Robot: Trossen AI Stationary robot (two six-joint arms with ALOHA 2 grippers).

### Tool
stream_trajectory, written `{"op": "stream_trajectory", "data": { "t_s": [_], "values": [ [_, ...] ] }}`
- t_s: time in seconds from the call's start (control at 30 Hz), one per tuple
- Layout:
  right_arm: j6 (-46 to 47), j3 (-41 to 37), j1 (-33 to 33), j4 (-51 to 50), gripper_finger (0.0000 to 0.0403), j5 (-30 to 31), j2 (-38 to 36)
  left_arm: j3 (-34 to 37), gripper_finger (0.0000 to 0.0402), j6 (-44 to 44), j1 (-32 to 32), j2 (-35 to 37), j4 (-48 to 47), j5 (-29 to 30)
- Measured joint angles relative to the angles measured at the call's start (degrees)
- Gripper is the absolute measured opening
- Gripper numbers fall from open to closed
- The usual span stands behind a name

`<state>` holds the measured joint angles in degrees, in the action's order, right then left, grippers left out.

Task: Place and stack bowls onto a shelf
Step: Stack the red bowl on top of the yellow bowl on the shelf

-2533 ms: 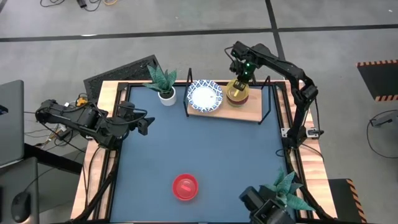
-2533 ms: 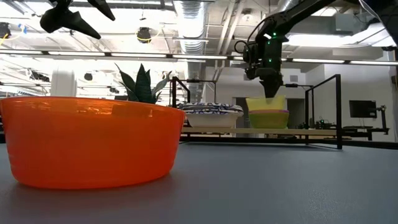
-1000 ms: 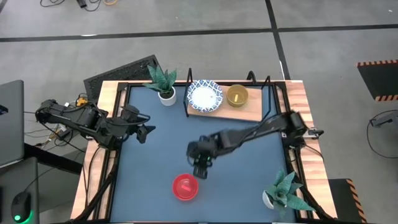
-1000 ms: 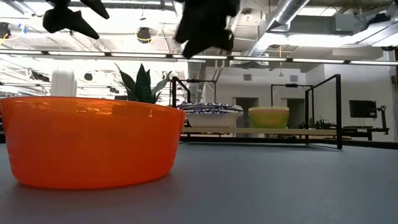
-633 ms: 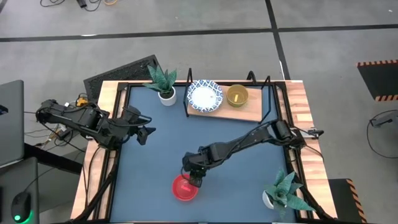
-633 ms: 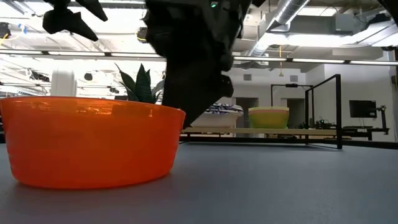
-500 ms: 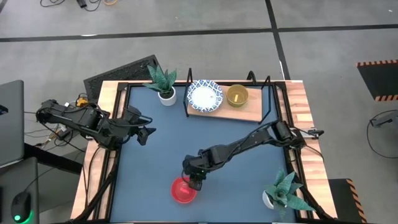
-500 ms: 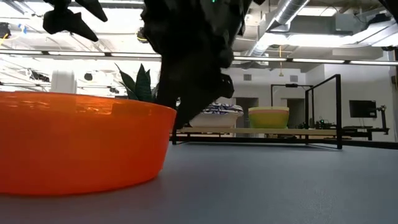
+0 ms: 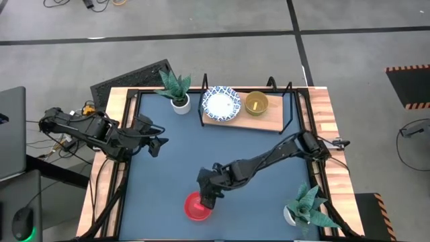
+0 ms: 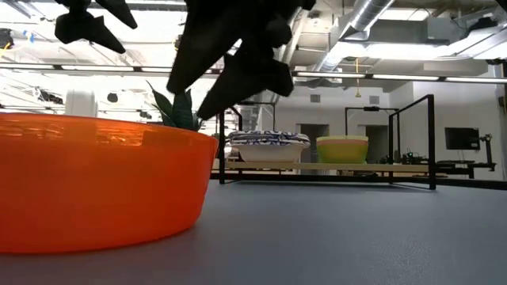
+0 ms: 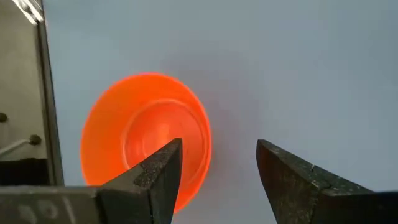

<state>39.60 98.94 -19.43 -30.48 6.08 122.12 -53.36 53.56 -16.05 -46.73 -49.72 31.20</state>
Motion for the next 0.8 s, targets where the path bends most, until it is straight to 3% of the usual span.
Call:
{"op": "stream_trajectory", "data": {
  "t_s": [0.37,0.5,0.67,0.8],
  "values": [
    [2.4,-0.1,-1.2,0.6,0.0216,-2.6,6.6,0.0,0.0274,-0.1,0.0,-0.2,-1.1,-0.4],
    [2.4,0.0,-1.0,0.2,0.0156,-3.1,6.6,0.0,0.0274,0.1,0.0,-0.2,-0.9,-0.4],
    [1.5,-0.1,-0.2,-1.5,0.0029,-3.2,5.3,0.0,0.0274,0.3,0.0,-0.2,-0.9,0.1],
    [0.6,0.0,1.5,-5.0,0.0023,-3.4,2.5,0.0,0.0274,0.7,0.0,-0.2,-0.9,0.9]
  ]
}}
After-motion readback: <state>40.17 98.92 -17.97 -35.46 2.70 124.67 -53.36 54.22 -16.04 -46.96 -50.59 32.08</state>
